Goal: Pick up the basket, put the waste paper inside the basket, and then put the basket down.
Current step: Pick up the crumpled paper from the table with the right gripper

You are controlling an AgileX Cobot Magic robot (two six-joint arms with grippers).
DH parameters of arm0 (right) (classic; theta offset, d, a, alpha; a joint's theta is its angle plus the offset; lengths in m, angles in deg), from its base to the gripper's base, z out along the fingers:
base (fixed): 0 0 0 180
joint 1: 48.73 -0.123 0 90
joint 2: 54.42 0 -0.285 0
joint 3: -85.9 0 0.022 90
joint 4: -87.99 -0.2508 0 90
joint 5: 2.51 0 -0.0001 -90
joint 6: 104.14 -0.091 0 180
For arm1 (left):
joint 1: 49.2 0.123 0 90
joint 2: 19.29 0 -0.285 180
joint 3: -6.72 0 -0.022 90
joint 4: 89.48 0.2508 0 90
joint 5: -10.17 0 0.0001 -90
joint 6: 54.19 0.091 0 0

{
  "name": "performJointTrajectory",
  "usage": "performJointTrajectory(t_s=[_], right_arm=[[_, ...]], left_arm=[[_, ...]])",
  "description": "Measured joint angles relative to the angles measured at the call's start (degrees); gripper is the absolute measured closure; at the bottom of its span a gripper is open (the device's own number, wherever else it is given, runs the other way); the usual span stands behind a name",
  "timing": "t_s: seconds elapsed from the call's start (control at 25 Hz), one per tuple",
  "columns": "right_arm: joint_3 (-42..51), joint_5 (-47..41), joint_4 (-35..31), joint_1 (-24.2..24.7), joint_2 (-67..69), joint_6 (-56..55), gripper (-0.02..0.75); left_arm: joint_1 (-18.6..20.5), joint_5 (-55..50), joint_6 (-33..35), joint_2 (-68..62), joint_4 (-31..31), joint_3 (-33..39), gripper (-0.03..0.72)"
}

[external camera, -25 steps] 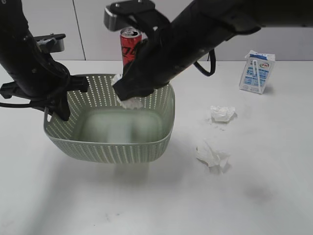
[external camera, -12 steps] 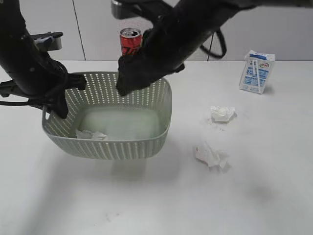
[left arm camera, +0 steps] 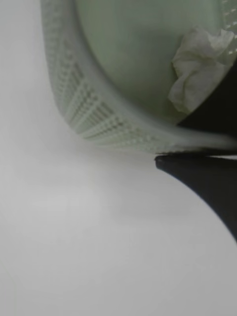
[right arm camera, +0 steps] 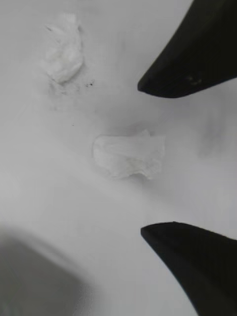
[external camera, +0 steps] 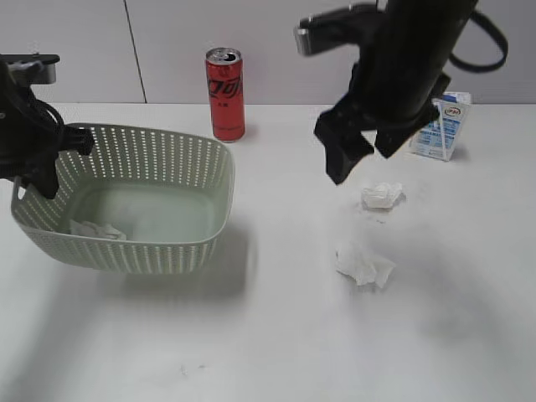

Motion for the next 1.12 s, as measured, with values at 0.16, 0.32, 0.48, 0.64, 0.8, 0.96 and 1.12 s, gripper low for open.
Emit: performJointTrajectory(t_s=[0.16, 0.32, 0.48, 0.64, 0.8, 0.96, 1.12], right_arm=[[6.6, 5.0, 1.4, 0.0, 4.5, -0.6, 0.146], [8.4, 7.7, 2.6, 0.0, 10.2, -2.4, 0.146], [8.4, 8.9, 2.8, 0.0, 15.2, -2.8, 0.146], [8.4, 8.9, 2.5, 0.1, 18.8, -2.8, 0.146], [8.0, 8.7, 2.2, 0.1, 19.2, -2.8, 0.146], [8.0, 8.5, 1.8, 0.1, 19.3, -2.8, 0.206], [8.0, 8.2, 1.7, 0.1, 19.3, -3.8, 0.513]], left_arm=[[0.1, -0.2, 0.0, 0.0, 0.1, 0.0, 0.689], [0.1, -0.5, 0.1, 0.0, 0.1, 0.0, 0.689], [0.1, -0.7, 0.2, 0.0, 0.0, 0.0, 0.689], [0.1, -1.0, 0.2, 0.0, -0.1, 0.0, 0.689], [0.1, -1.3, 0.2, 0.0, -0.2, 0.0, 0.689], [0.1, -1.3, 0.2, 0.0, -0.2, 0.0, 0.689], [0.1, -1.3, 0.2, 0.0, -0.2, 0.0, 0.689]])
